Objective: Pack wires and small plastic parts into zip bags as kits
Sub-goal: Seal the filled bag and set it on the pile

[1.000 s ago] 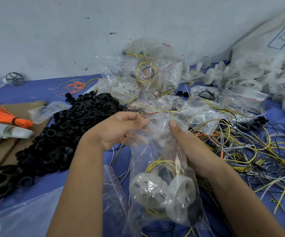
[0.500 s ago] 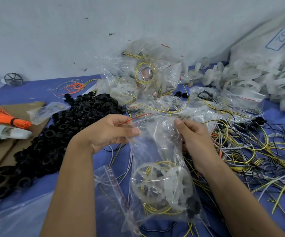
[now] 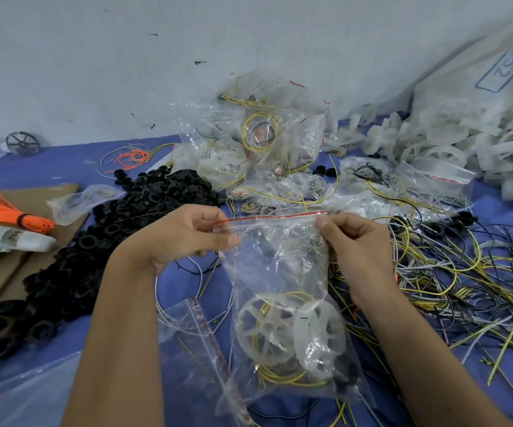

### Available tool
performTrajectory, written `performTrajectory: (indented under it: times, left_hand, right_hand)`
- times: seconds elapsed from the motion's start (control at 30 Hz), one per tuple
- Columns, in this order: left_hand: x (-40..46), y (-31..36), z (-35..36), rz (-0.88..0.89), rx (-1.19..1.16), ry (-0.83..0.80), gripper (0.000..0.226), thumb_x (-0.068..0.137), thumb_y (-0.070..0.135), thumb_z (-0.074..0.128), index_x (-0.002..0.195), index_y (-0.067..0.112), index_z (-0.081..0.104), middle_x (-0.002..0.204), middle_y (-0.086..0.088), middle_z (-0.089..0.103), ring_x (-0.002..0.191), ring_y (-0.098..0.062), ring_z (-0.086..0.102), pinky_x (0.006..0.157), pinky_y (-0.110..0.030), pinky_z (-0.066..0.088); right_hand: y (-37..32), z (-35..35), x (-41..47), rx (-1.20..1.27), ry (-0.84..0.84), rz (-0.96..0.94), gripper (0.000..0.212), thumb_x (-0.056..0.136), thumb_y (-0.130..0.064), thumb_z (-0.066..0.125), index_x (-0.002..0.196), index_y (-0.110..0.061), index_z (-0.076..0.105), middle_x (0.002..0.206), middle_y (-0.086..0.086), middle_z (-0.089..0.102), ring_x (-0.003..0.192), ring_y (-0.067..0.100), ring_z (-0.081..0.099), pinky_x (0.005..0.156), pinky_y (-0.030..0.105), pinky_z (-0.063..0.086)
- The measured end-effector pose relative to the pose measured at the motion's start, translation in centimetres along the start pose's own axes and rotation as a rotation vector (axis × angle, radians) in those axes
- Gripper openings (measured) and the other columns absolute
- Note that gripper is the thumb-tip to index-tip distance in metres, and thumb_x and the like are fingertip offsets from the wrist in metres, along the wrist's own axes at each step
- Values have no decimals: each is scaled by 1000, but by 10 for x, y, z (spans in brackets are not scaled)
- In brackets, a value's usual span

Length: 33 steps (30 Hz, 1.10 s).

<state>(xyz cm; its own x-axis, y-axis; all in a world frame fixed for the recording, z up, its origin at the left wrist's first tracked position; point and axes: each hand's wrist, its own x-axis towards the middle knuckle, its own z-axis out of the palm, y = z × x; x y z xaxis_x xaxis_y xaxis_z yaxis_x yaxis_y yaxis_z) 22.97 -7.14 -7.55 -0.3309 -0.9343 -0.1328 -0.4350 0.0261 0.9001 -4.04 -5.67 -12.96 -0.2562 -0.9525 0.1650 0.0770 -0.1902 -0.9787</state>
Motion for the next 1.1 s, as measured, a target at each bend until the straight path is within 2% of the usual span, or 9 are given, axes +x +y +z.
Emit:
performTrajectory:
  times: [0.1, 0.2, 0.3, 0.43, 0.5, 0.67, 0.83, 0.97, 1.1]
  left_hand:
    - [1, 0, -2, 27, -8, 56, 35, 76, 44, 81, 79, 9, 77, 85, -15, 74, 68, -9, 59, 66, -24, 46]
    - [1, -3, -2, 6, 50, 19, 27, 78, 41, 85, 77, 14, 81, 88, -14, 77, 74, -6, 61, 66, -21, 46]
    - [4, -4, -1, -16, 119, 24, 22, 77, 36, 81, 78, 14, 82, 78, -3, 76, 67, -2, 60, 65, -18, 47]
    - [12, 6, 6, 100, 160, 149, 21, 79, 26, 85, 82, 7, 77, 80, -15, 74, 71, -14, 62, 74, -31, 48]
    - [17, 18, 16, 171, 214, 201, 22, 78, 32, 88, 77, 14, 74, 78, -5, 71, 64, -9, 57, 69, -27, 46]
    - [30, 39, 57, 271, 242, 125, 20, 77, 23, 90, 76, 16, 72, 80, -3, 74, 76, -21, 68, 78, -37, 57]
    - [38, 38, 68, 288, 215, 87, 17, 82, 6, 84, 80, 13, 69, 82, -6, 74, 69, -11, 65, 75, -37, 57]
    - [40, 34, 68, 281, 191, 87, 11, 86, 7, 81, 84, 7, 71, 83, -11, 73, 76, -25, 71, 82, -46, 58]
    - [41, 33, 68, 280, 135, 74, 10, 87, 3, 78, 82, 6, 70, 78, -10, 70, 74, -20, 66, 79, -49, 57]
  right_hand:
    - [-1, -1, 1, 68, 12, -1, 17, 90, -16, 75, 74, -14, 78, 73, 9, 74, 64, 15, 64, 60, 27, 55]
    - [-1, 0, 2, 138, 39, 13, 24, 92, -15, 73, 68, -18, 75, 64, 3, 69, 57, 12, 58, 56, 27, 50]
    - [0, 1, 2, 154, 15, 18, 24, 94, -14, 70, 70, -18, 73, 67, 6, 64, 63, 21, 53, 64, 34, 46]
    - [1, 2, -1, 58, -116, -82, 21, 98, -15, 65, 78, -21, 70, 74, 8, 62, 69, 20, 51, 65, 31, 45]
    - [1, 4, -3, 12, -196, -138, 17, 98, -13, 65, 83, -18, 72, 78, 4, 67, 72, 15, 57, 67, 25, 49]
    - [0, 8, -5, -38, -317, -247, 15, 97, -7, 64, 86, -11, 74, 81, -3, 72, 77, 7, 63, 74, 20, 48]
    - [4, 5, -3, -87, -321, -218, 15, 98, -8, 64, 87, -12, 74, 83, 10, 70, 77, 18, 61, 72, 45, 51]
    - [4, 4, -3, -109, -242, -196, 12, 93, -15, 72, 82, -18, 77, 75, 5, 72, 70, 12, 60, 67, 31, 48]
    - [0, 2, -4, -87, -200, -184, 6, 88, -17, 77, 83, -14, 76, 75, 13, 71, 65, 13, 57, 61, 26, 46]
